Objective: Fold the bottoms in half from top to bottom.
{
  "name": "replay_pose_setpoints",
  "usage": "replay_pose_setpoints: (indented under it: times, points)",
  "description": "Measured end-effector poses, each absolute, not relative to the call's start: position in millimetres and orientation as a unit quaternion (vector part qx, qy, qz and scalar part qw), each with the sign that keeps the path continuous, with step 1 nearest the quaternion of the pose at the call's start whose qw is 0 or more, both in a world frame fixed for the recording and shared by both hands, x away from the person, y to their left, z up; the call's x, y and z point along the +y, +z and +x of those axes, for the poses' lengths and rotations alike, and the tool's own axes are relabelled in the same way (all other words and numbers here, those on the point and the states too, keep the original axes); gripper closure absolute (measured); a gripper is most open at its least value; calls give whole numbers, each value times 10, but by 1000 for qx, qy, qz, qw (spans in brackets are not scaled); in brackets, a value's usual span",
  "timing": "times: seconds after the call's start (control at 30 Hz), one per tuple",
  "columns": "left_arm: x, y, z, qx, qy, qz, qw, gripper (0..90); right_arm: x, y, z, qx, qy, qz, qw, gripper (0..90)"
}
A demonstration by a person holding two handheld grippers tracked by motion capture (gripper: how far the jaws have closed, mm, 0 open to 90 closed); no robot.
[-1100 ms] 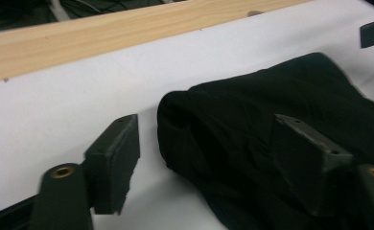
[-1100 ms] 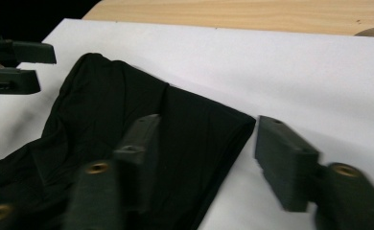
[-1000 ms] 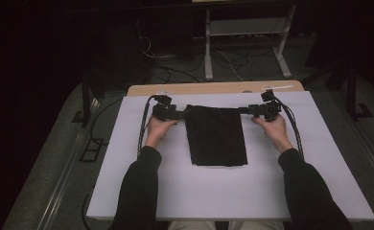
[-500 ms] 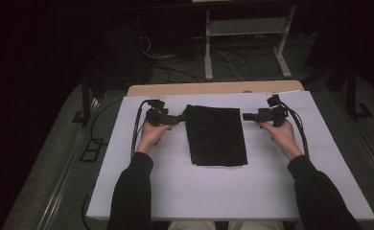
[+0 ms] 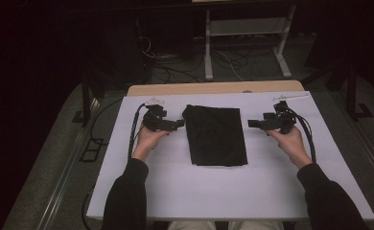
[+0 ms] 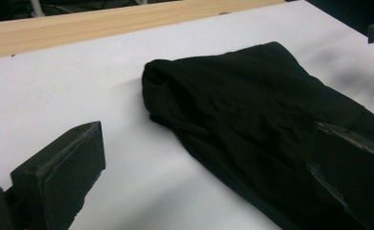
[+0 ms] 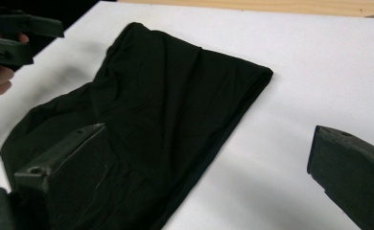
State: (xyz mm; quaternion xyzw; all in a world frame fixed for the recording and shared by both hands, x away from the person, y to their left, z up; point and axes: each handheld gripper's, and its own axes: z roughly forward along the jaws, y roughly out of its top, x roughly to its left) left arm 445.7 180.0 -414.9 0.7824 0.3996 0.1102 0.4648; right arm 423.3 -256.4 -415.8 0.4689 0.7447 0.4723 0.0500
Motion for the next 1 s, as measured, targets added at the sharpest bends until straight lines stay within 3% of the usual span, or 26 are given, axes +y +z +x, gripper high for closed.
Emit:
replay_pose_setpoints:
  times: [1.0]
  points:
    - [1849,-3995,3777,360,129,779,496,0,-2751,-4173,3553,749,475,458,61,2]
